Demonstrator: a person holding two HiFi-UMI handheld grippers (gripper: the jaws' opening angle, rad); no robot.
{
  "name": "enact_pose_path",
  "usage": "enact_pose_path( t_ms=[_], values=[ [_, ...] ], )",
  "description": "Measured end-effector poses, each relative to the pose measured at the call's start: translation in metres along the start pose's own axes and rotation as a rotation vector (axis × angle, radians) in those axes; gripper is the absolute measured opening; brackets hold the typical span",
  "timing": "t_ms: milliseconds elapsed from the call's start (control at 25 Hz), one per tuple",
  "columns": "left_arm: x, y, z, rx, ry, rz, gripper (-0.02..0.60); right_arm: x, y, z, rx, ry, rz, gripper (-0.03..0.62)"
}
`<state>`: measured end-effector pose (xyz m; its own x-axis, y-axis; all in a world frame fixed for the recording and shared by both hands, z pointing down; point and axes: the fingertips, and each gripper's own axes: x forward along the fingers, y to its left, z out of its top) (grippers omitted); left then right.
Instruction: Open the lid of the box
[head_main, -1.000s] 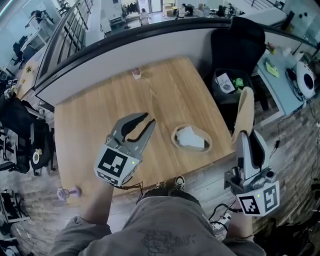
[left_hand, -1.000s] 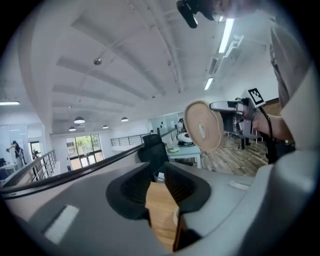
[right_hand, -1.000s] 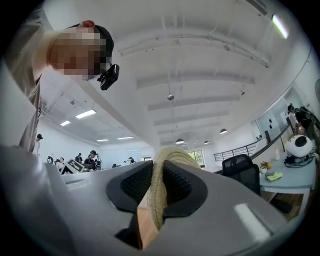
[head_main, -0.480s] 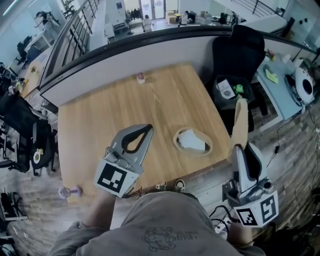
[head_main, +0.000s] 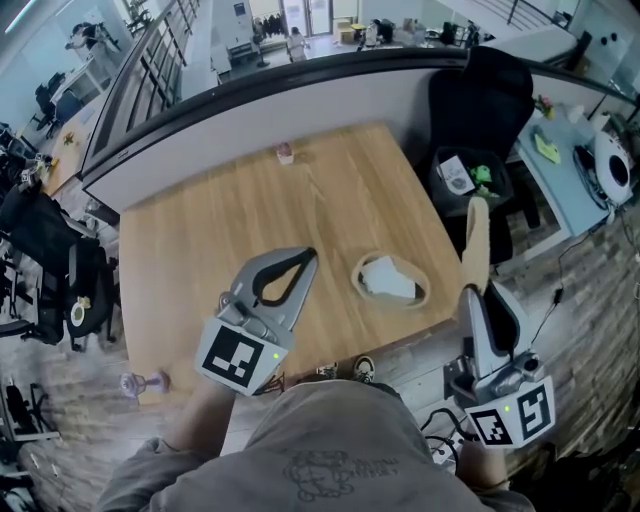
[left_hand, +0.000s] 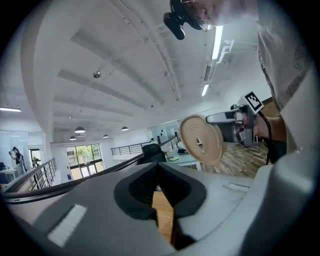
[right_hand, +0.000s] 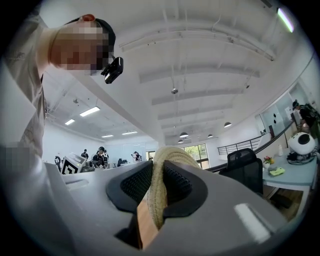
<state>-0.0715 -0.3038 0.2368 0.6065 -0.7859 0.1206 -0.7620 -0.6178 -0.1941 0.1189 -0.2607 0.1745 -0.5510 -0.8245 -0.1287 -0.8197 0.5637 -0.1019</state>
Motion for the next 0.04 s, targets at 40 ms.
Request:
enact_pose_path(
  t_ms=[40],
  values=[
    [0.0011, -0.0016, 0.0001, -0.003, 0.000, -0.006, 0.002, 0.0006, -0.0014, 0.0013, -0.002, -0.003, -0.005, 0.075]
  ],
)
